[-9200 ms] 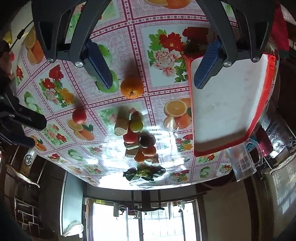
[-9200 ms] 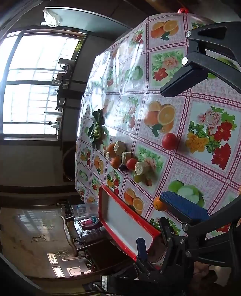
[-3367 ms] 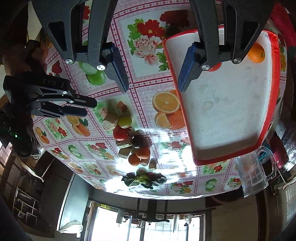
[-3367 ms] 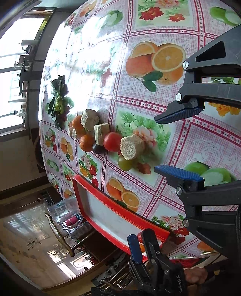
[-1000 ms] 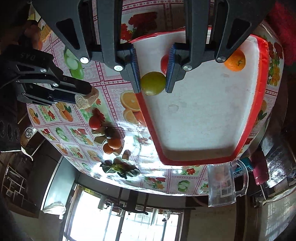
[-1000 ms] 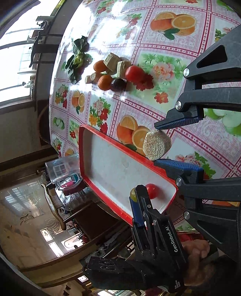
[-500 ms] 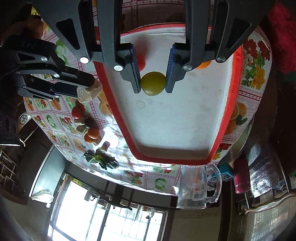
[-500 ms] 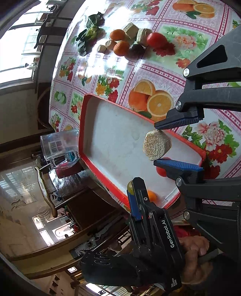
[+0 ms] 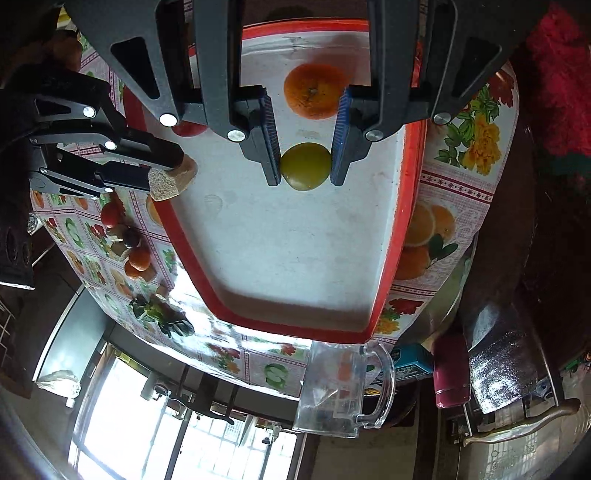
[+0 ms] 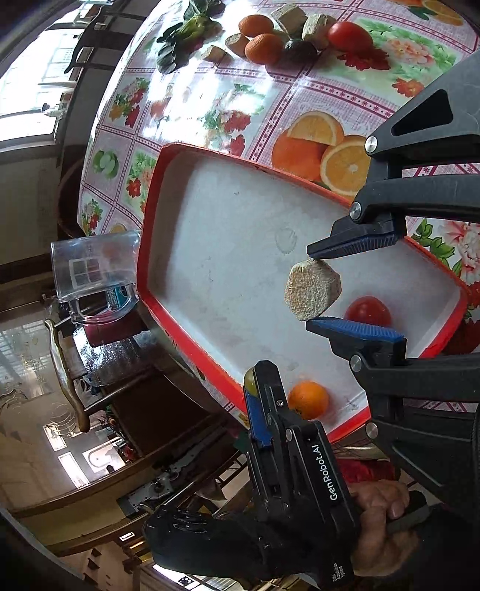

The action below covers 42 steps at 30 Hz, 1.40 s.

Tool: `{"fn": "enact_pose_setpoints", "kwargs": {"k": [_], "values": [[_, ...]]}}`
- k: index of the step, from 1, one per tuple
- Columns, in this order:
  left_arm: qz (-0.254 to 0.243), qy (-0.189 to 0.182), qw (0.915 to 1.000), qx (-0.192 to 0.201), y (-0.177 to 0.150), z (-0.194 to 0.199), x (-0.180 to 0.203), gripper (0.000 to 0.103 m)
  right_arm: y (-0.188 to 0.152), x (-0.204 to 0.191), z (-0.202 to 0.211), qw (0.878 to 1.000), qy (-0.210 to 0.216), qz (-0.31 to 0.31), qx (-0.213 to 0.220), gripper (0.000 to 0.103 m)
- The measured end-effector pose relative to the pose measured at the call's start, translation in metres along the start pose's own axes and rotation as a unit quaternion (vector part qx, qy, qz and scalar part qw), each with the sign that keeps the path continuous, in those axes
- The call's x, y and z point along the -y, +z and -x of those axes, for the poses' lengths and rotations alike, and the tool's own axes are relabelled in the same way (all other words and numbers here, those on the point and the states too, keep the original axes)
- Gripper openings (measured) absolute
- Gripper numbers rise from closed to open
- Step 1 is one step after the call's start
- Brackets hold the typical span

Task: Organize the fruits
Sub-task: 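Carry the green fruit with the left tool while the right tool carries the block to the tray, then open the left tool over the tray while the right tool releases the beige block, then move both tools back toward the remaining fruit cluster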

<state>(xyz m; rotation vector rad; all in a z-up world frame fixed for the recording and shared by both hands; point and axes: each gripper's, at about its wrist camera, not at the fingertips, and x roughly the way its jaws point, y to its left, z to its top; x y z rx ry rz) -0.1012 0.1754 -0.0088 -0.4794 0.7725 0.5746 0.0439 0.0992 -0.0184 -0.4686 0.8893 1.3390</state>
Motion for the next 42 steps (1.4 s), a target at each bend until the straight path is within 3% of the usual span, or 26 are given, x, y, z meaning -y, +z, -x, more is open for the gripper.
{"fn": "enact_pose_setpoints", "kwargs": {"k": [7, 12, 14, 16, 19, 26, 33, 42], "values": [[0.002, 0.015, 0.9996, -0.025, -0.002, -0.02, -0.009, 0.024, 0.001, -0.002, -0.021, 1.0, -0.004, 0.005, -0.027, 0.034], [0.0, 0.021, 0.9995, -0.024, -0.004, -0.019, -0.009, 0.027, -0.001, 0.0, -0.014, 1.0, -0.001, -0.001, -0.018, 0.036], [0.002, 0.026, 0.9995, -0.018, -0.004, -0.015, -0.01, 0.042, -0.002, 0.001, -0.002, 1.0, 0.0, -0.003, -0.007, 0.036], [0.002, 0.03, 0.9995, -0.007, -0.005, -0.008, -0.009, 0.049, -0.006, 0.005, 0.012, 1.0, -0.002, -0.008, 0.007, 0.037], [-0.003, 0.025, 0.9996, 0.009, -0.003, 0.002, -0.001, 0.05, -0.016, 0.014, 0.038, 0.999, -0.007, -0.024, 0.032, 0.042], [-0.043, 0.007, 0.9981, 0.044, 0.001, 0.018, 0.042, 0.081, -0.05, 0.06, 0.088, 0.994, -0.044, -0.074, 0.065, 0.046], [-0.061, -0.045, 0.9961, 0.045, 0.007, 0.02, 0.088, 0.081, -0.078, 0.108, 0.119, 0.987, -0.071, -0.126, 0.075, 0.048], [-0.095, -0.058, 0.9933, 0.034, 0.009, 0.009, 0.136, 0.081, -0.092, 0.145, 0.133, 0.98, -0.098, -0.153, 0.082, 0.047]]}}
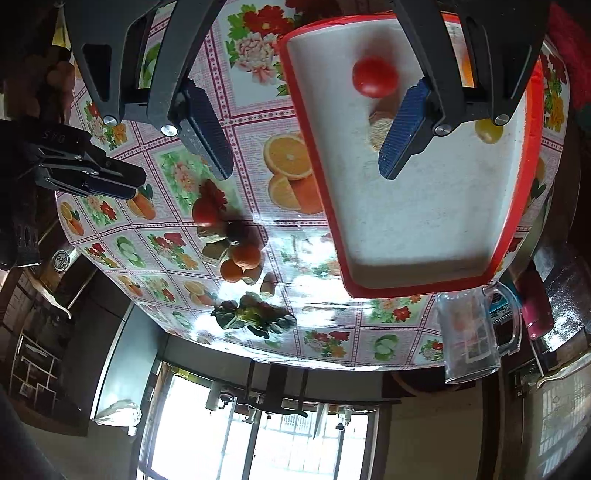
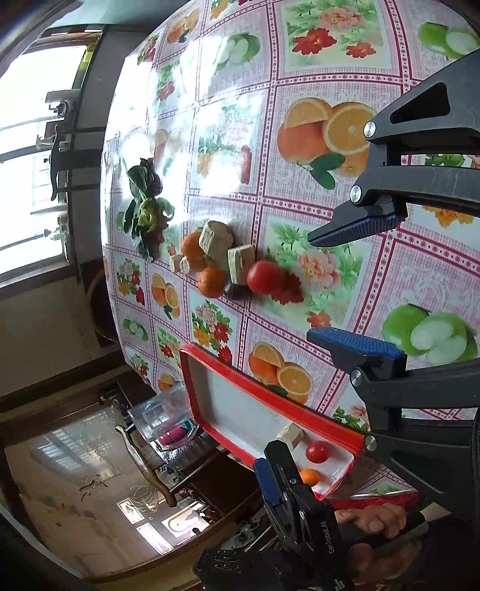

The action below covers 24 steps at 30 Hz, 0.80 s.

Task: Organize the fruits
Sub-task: 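Move both tools back toward the remaining fruit cluster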

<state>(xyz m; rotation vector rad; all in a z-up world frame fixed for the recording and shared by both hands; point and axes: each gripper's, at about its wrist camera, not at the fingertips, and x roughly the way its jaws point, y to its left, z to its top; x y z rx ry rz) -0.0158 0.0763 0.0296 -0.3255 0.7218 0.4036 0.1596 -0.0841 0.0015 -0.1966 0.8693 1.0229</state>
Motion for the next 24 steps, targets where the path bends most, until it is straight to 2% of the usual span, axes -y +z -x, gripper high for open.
{"fn": "enact_pose_setpoints", "kwargs": {"k": [15, 24], "values": [[0.004, -0.019, 0.9996, -0.023, 0.052, -0.061, 0.028, 0.081, 0.042, 0.037, -0.049, 1.0, -0.027, -0.017, -0.002, 0.04], [0.015, -0.02, 0.9989, -0.039, 0.071, -0.096, 0.021, 0.081, 0.076, 0.048, -0.09, 1.0, -0.019, -0.02, -0.015, 0.043]]}}
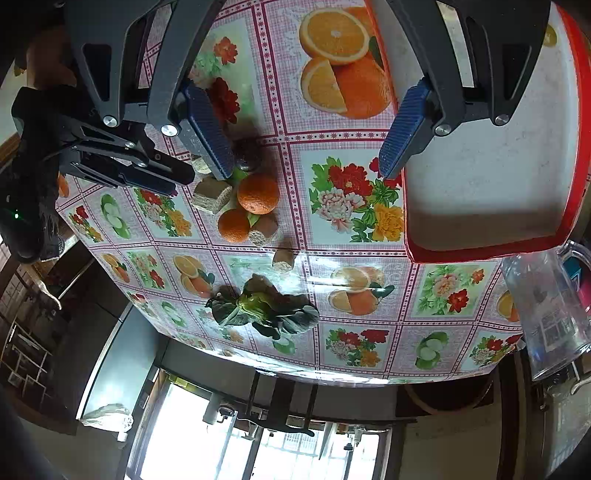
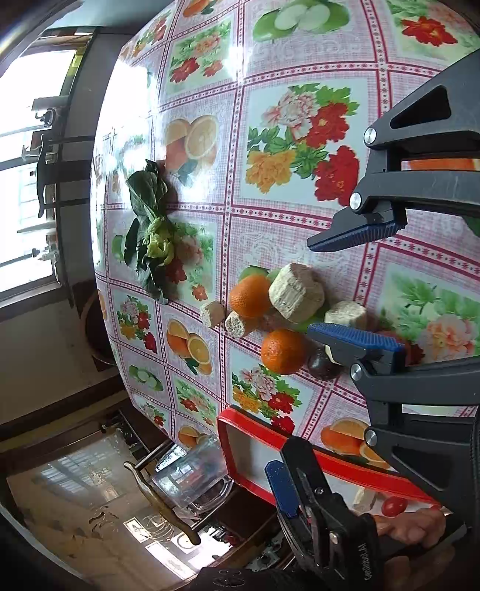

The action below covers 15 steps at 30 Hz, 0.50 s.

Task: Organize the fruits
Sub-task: 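Move both tools back toward the remaining fruit cluster, then grasp a second orange with the left tool while the right tool grasps another beige block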

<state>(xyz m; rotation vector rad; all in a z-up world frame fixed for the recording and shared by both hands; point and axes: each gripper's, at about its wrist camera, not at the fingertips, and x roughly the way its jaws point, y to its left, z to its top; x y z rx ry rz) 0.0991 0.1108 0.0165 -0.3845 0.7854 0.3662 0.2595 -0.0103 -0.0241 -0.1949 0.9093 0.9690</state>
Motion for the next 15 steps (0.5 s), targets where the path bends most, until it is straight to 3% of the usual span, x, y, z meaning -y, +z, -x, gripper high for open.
{"fn": "enact_pose_setpoints", "kwargs": {"k": [3, 6, 9, 15], "values": [[-0.005, 0.001, 1.0, -0.006, 0.004, -0.009, 0.001, 0.081, 0.008, 0.001, -0.016, 1.0, 0.004, 0.0, -0.007, 0.043], [-0.006, 0.001, 0.9999, -0.014, 0.01, -0.02, 0.001, 0.081, 0.011, 0.004, -0.022, 1.0, 0.029, -0.002, -0.006, 0.036], [-0.01, -0.004, 0.9997, -0.023, 0.014, -0.031, 0.005, 0.081, 0.007, 0.006, -0.013, 1.0, 0.0, 0.01, 0.006, 0.036], [-0.036, 0.0, 0.9983, -0.046, 0.017, -0.06, 0.025, 0.081, -0.005, 0.028, 0.012, 1.0, -0.007, -0.021, 0.018, 0.036]]}}
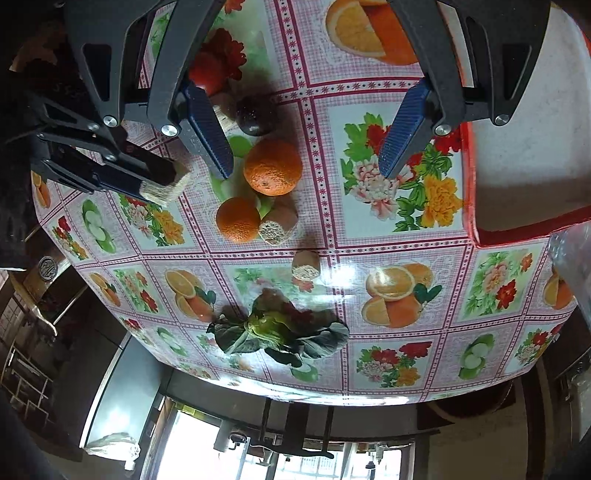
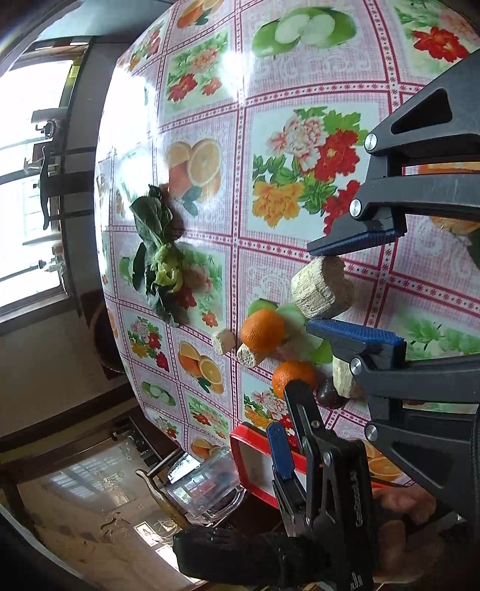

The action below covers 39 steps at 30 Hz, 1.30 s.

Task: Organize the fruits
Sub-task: 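Grasp a second orange with the left tool while the right tool grasps another beige block, then carry the orange with the left tool while the right tool carries the block over the tray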

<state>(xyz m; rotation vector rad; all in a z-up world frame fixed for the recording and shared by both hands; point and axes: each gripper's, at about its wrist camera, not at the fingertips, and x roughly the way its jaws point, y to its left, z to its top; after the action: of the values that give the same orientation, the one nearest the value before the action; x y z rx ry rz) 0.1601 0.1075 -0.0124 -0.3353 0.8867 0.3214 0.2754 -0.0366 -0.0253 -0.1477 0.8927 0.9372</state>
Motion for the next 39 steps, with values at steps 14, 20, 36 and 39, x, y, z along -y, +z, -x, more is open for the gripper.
{"fn": "enact_pose_setpoints", "kwargs": {"k": [14, 20, 36, 39], "values": [[-0.025, 0.001, 0.9997, 0.0, -0.01, 0.008, 0.012, 0.033, -0.023, -0.004, 0.042, 0.999, 0.014, -0.022, 0.02, 0.036], [-0.012, 0.001, 0.9997, 0.02, -0.03, 0.039, -0.001, 0.033, -0.028, -0.025, 0.061, 0.999, 0.028, -0.01, 0.033, 0.036], [0.033, 0.047, 0.9965, 0.061, -0.089, 0.114, -0.055, 0.033, -0.048, -0.103, 0.07, 0.996, 0.077, 0.034, 0.022, 0.036], [0.041, 0.053, 0.9956, 0.066, -0.097, 0.123, -0.064, 0.033, -0.051, -0.117, 0.069, 0.995, 0.082, 0.044, 0.018, 0.036]]}}
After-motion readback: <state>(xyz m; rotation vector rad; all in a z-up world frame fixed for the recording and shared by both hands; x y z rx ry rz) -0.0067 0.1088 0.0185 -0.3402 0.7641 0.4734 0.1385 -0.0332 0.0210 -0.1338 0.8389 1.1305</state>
